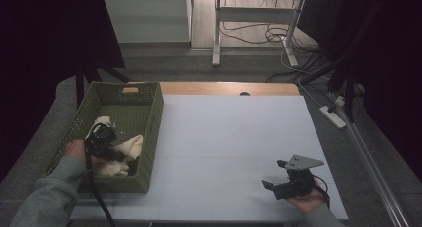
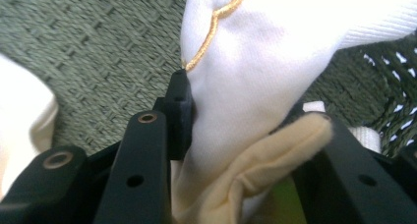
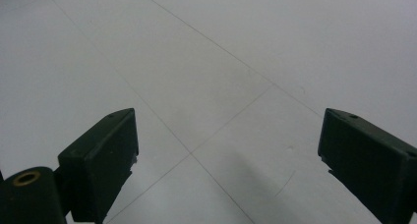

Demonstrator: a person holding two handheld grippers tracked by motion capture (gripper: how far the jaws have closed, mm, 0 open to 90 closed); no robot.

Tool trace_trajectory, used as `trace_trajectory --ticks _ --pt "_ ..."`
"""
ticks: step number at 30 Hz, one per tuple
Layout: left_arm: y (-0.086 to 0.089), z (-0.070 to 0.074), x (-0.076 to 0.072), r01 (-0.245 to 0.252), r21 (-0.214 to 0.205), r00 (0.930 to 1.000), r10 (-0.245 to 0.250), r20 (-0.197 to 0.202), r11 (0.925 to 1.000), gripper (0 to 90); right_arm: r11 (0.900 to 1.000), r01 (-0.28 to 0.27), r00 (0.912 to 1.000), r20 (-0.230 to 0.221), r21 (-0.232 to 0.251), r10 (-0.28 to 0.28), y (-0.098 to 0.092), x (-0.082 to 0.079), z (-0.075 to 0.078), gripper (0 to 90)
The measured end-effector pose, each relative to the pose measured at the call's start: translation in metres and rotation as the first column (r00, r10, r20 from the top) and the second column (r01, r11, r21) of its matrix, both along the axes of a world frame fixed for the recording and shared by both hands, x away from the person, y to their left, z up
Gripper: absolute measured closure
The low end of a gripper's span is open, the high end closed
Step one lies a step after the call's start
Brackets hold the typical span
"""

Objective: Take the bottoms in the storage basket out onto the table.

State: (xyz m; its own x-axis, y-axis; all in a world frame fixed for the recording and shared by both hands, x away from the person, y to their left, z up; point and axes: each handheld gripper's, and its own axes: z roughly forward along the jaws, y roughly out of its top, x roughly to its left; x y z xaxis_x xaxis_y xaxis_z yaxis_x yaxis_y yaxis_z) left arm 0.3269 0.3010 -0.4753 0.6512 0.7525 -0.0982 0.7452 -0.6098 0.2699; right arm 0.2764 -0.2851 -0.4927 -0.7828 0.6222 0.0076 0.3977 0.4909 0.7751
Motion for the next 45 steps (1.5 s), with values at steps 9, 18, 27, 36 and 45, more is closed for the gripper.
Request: trace_trajectory --ticks 9,18,27,36,45 --pt "0.005 0.007 -0.005 -0.048 -0.022 0.9966 0.049 0.067 0.9986 64.1 1.0 0.003 1.0 0.003 -0.001 -0.003 0.0 0.0 0.0 8.6" --pt "0.013 0.014 -0.01 -0.09 -0.064 0.9875 0.097 0.124 0.9939 64.3 1.0 0.007 1.0 0.003 0.0 -0.007 -0.001 0.0 0.0 8.7" --pt "0.016 0.025 -0.016 -0.12 -0.121 0.9725 0.141 0.185 0.9854 64.5 0.9999 0.013 0.9999 0.004 0.001 -0.013 -0.001 0.0 0.0 8.6" --pt "0.019 0.029 -0.02 -0.147 -0.19 0.9575 0.188 0.218 0.9706 64.8 0.9999 0.015 0.9999 0.002 0.003 -0.015 -0.002 0.0 0.0 8.7" --pt "0.021 0.036 -0.025 -0.187 -0.268 0.925 0.261 0.276 0.9452 65.0 0.9998 0.021 0.9998 0.002 0.002 -0.021 -0.002 0.001 0.0 8.7"
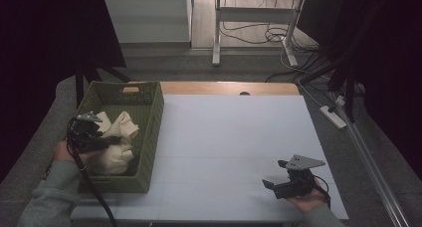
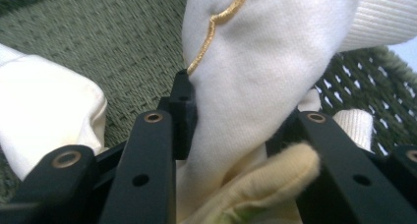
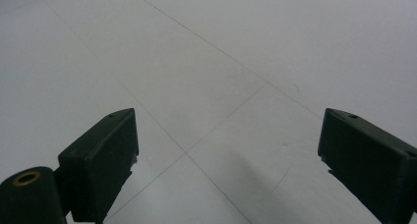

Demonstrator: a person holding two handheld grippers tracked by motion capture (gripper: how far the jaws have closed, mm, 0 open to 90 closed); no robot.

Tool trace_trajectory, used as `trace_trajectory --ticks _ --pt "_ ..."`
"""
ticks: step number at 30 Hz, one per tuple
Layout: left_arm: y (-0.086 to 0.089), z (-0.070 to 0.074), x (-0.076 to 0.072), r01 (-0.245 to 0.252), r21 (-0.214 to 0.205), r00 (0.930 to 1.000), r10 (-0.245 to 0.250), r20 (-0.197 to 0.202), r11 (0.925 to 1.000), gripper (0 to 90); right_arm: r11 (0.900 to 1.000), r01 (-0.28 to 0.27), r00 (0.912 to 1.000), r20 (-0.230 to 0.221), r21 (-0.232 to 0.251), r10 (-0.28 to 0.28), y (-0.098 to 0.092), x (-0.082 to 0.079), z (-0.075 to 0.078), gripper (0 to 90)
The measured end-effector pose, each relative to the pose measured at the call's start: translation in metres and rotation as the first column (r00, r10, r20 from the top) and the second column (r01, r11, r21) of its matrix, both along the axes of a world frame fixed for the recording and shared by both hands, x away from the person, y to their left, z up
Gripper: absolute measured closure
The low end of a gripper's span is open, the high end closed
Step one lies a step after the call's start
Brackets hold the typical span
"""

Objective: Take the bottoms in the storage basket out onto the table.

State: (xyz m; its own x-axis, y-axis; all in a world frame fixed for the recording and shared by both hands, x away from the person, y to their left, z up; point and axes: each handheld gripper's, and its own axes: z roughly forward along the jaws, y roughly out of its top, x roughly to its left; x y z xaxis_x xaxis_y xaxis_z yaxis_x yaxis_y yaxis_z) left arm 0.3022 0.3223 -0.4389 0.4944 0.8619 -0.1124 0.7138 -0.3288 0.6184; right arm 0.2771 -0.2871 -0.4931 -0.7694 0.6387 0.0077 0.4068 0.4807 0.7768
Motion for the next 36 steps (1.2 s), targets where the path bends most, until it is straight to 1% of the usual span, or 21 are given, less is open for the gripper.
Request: trace_trajectory --ticks 2,3,5,11,17,26,30,36 --pt "0.001 0.001 -0.001 -0.005 -0.01 1.0 0.005 0.007 0.9999 65.1 1.0 0.003 1.0 0.001 0.002 -0.003 0.0 0.0 0.0 8.6" --pt "0.002 0.001 -0.003 -0.013 -0.029 0.9999 0.013 0.011 0.9995 65.0 1.0 0.003 1.0 0.0 0.001 -0.003 -0.001 0.0 0.0 8.7" --pt "0.001 0.002 -0.005 -0.015 -0.048 0.9996 0.016 0.024 0.9988 65.0 1.0 0.006 1.0 0.001 0.002 -0.006 -0.001 0.0 0.0 8.7" --pt "0.0 0.005 -0.011 -0.027 -0.083 0.9975 0.032 0.064 0.9962 65.1 0.9998 0.017 0.9999 0.002 0.005 -0.017 -0.002 0.0 0.0 8.8" --pt "0.003 0.003 -0.012 -0.05 -0.125 0.9945 0.061 0.085 0.9909 65.1 0.9998 0.021 0.9998 0.003 0.006 -0.021 -0.003 0.001 0.0 8.8" --pt "0.005 0.003 -0.014 -0.075 -0.162 0.9883 0.095 0.119 0.9839 65.3 0.9996 0.028 0.9996 0.002 0.006 -0.028 -0.004 0.001 0.0 8.8" --pt "0.008 0.002 -0.016 -0.09 -0.192 0.9841 0.117 0.134 0.9772 65.4 0.9996 0.029 0.9996 0.002 0.005 -0.029 -0.004 0.001 0.0 8.8" --pt "0.012 0.004 -0.019 -0.109 -0.225 0.9774 0.145 0.154 0.9683 65.5 0.9996 0.029 0.9996 0.0 0.002 -0.029 -0.004 0.001 0.0 8.8"
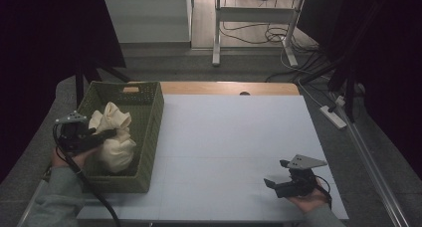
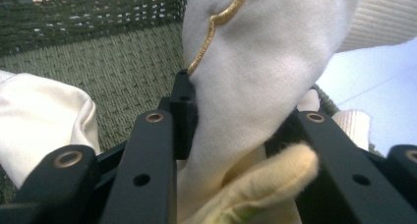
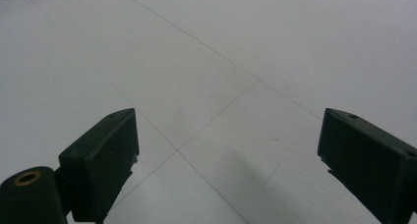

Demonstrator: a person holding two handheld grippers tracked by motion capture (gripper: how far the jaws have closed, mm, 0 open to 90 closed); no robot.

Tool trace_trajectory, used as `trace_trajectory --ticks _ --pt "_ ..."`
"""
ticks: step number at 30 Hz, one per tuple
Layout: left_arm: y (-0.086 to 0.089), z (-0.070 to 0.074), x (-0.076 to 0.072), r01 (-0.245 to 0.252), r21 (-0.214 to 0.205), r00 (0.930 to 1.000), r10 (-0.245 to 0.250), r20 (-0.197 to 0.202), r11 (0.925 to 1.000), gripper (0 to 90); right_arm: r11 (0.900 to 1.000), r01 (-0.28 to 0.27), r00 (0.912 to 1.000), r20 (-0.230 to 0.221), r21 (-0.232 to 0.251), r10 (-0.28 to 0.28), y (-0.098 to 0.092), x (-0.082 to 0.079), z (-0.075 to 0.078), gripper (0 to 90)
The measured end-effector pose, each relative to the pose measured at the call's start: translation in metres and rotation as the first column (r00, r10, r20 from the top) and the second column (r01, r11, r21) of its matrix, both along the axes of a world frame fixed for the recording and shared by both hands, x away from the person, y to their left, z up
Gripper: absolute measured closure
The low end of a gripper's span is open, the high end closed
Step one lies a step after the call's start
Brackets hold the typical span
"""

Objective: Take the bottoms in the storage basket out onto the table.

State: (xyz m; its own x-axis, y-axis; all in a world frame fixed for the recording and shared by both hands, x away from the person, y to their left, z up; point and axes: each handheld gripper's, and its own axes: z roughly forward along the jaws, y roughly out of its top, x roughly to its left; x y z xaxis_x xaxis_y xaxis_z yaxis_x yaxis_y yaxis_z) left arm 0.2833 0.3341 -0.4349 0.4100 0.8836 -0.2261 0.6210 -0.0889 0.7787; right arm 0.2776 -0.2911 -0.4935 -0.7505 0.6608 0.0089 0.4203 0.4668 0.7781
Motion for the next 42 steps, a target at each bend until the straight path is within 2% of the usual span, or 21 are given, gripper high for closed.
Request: trace_trajectory --ticks 16,42 --pt "0.006 0.007 -0.008 -0.038 -0.046 0.9978 0.041 0.053 0.9982 65.7 1.0 0.006 1.0 0.004 0.004 -0.006 -0.001 0.0 0.0 8.8" --pt "0.008 0.02 -0.015 -0.054 -0.106 0.991 0.066 0.117 0.9929 65.9 0.9998 0.014 0.9999 0.006 0.012 -0.014 -0.002 0.0 0.001 8.8"
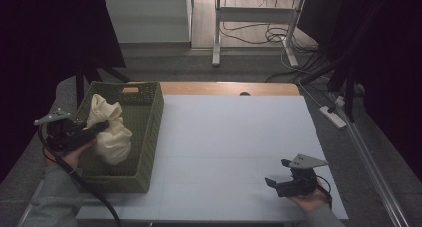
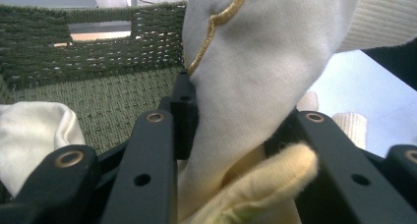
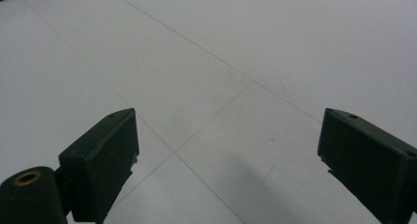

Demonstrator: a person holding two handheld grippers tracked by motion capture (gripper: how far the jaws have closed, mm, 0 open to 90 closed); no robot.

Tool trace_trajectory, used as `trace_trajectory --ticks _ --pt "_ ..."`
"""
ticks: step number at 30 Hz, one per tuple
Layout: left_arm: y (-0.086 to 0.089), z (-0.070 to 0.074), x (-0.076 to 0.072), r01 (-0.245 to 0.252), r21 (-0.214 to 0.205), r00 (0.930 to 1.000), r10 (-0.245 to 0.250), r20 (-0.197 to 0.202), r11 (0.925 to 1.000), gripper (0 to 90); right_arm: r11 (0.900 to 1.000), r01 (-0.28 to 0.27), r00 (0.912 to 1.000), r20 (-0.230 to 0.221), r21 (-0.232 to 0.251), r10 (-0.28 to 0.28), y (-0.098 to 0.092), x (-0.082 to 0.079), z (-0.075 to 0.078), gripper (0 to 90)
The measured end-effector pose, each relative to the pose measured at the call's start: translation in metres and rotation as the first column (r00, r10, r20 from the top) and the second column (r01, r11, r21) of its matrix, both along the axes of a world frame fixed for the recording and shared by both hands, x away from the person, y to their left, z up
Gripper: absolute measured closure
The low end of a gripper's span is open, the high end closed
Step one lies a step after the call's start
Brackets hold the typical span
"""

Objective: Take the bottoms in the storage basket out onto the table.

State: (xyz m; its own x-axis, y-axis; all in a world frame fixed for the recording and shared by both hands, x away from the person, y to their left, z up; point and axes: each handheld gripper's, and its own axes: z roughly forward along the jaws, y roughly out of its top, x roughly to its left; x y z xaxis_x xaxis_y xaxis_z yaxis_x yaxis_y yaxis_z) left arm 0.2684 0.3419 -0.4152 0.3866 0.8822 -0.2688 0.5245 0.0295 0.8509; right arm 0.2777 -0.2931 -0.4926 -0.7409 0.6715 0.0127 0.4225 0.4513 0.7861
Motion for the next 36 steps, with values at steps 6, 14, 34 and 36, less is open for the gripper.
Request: trace_trajectory --ticks 6,14,34,36 --pt "-0.001 0.003 0.0 -0.001 -0.007 0.9999 0.001 0.011 1.0 65.9 1.0 -0.002 1.0 -0.002 0.0 0.002 0.0 0.0 0.0 8.8" --pt "0.0 0.008 -0.002 -0.006 -0.019 0.9993 0.007 0.036 0.9998 65.9 1.0 0.0 1.0 -0.005 0.003 0.0 0.0 0.0 -0.001 8.8" --pt "-0.002 0.017 -0.003 -0.013 -0.056 0.9966 0.017 0.081 0.9983 66.1 1.0 -0.003 1.0 -0.005 0.0 0.003 0.001 0.001 -0.001 8.8" --pt "-0.003 0.019 -0.004 -0.013 -0.067 0.9958 0.019 0.089 0.9977 66.1 1.0 -0.004 1.0 -0.005 -0.001 0.004 0.001 0.0 -0.001 8.8"
